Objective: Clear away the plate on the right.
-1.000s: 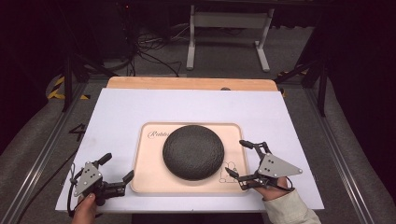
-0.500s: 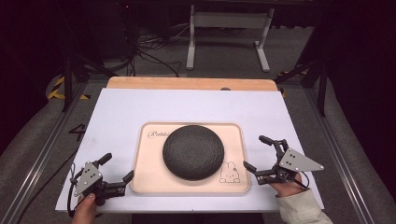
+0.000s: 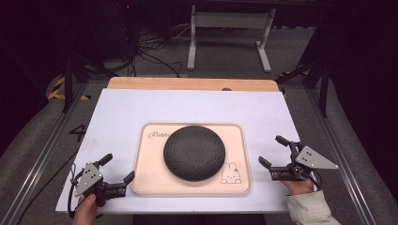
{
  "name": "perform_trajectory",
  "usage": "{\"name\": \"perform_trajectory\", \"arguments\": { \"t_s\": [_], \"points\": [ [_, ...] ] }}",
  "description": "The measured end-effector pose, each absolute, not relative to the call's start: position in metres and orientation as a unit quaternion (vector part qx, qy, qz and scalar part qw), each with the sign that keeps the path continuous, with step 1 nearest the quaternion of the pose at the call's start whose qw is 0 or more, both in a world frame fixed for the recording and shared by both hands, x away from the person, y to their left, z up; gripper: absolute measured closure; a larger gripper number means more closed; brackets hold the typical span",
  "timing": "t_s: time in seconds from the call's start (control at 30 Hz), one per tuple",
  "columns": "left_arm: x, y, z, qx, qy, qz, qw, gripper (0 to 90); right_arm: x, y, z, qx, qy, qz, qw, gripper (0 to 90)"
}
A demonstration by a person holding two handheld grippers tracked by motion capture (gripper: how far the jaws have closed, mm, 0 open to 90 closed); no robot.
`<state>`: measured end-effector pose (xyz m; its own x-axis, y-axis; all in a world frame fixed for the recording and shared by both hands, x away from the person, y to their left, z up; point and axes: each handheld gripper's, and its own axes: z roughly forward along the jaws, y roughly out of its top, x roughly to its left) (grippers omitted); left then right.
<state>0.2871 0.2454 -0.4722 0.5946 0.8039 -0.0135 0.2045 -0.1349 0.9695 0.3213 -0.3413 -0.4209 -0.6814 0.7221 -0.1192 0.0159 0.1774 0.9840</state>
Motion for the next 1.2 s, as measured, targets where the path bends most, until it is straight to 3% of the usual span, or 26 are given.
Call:
{"name": "perform_trajectory", "arguments": {
  "t_s": [0.67,1.2],
  "points": [
    [0.287,0.246,-0.472,0.702,0.359,0.271,0.552,0.3,0.327,-0.370,-0.452,0.316,0.702,0.568,0.290,4.4],
    [0.287,0.246,-0.472,0.703,0.358,0.270,0.552,0.2,0.329,-0.369,-0.454,0.319,0.711,0.558,0.285,4.3]
  ]
}}
